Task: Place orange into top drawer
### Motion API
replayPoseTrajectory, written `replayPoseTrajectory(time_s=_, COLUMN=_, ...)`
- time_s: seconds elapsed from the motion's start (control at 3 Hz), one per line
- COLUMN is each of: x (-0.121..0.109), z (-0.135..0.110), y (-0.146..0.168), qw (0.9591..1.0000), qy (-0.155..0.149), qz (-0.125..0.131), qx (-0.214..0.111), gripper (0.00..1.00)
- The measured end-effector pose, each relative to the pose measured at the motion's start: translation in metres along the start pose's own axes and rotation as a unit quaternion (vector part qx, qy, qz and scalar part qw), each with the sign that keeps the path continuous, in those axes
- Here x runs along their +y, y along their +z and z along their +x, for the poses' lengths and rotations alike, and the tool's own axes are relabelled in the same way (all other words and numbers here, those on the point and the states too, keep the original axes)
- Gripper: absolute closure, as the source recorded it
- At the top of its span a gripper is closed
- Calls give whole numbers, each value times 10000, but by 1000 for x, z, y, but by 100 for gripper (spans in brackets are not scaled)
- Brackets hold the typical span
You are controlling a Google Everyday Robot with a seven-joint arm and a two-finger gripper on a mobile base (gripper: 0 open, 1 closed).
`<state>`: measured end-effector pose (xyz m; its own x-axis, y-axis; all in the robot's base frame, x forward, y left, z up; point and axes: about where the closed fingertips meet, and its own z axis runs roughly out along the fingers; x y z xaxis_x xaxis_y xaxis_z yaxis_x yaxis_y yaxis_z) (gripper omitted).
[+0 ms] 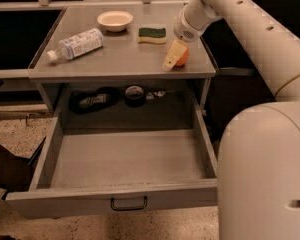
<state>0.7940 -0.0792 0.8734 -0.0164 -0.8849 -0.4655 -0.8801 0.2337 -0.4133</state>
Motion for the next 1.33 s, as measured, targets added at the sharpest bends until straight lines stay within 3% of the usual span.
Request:
replayPoseTrajectory(time_s=0.33, x=-6, z=11, y=1, qw=9999, qy=99, qz=18, qx=96, gripper=0)
replayPoseTrajectory(time_s=0.67, x=-6, z=11, y=1, qw=9999, qy=99, qz=19, qx=96, gripper=19)
replayPoseTrajectory(time_s=1.33, x=-6, z=11, y=1, qw=9999, qy=99, qz=18, qx=96, gripper=65)
